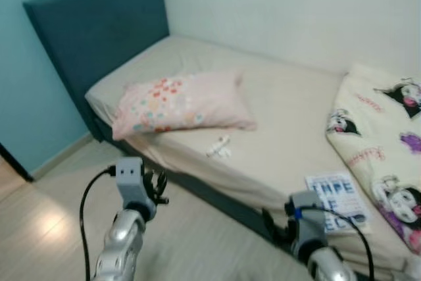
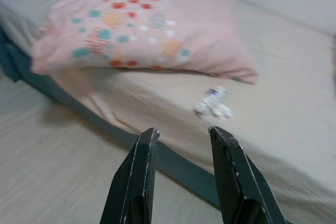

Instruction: Clean up the room

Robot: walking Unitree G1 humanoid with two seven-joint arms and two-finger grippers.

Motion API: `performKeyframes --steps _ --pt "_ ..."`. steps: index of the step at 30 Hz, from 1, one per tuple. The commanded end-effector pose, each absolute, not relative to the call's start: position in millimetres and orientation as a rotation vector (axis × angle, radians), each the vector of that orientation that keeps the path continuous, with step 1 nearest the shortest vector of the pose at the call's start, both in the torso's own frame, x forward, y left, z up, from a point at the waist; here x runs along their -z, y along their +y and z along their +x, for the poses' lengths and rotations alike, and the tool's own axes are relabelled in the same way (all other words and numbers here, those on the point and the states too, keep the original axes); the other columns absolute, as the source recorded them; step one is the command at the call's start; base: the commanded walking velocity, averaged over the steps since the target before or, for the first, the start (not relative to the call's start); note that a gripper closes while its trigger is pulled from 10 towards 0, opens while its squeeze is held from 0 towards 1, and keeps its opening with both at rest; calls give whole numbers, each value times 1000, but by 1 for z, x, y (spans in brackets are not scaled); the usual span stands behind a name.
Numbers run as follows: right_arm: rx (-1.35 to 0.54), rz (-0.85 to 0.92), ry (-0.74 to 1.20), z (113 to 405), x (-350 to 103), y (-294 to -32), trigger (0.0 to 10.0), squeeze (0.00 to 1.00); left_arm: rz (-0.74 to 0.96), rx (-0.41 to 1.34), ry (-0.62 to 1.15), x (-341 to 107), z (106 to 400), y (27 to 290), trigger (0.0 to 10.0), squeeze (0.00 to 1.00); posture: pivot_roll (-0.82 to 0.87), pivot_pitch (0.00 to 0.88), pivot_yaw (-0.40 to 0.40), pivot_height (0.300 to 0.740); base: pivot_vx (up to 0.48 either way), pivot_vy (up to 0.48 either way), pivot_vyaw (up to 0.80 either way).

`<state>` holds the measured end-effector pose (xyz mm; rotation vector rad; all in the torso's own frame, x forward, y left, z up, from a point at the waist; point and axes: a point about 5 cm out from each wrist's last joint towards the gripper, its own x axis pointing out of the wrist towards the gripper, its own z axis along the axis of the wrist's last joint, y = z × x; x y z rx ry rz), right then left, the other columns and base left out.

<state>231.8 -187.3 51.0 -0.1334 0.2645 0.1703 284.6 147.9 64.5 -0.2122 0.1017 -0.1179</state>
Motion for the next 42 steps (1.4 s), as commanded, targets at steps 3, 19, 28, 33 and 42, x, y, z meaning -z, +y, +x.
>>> performKeyframes --steps 3,19,28,33,42 --pt "-183 -131 283 230 -47 -182 10000 0 -219 99 125 -57 283 153 10000 0 -179 62 36 740 480 0 0" --pt "-199 -150 297 232 -44 -179 10000 0 -224 90 170 -42 279 157 10000 0 -175 60 37 740 480 0 0" --pt "-254 -198 310 231 -42 -175 10000 0 -221 69 196 -36 275 162 10000 0 -169 62 36 740 421 0 467" --pt "-263 -206 314 231 -41 -174 10000 0 -211 44 222 -31 276 164 10000 0 -170 62 37 740 102 0 800" --pt "-213 -180 324 231 -39 -178 10000 0 -217 24 244 -26 275 166 10000 0 -171 63 38 740 0 0 356"
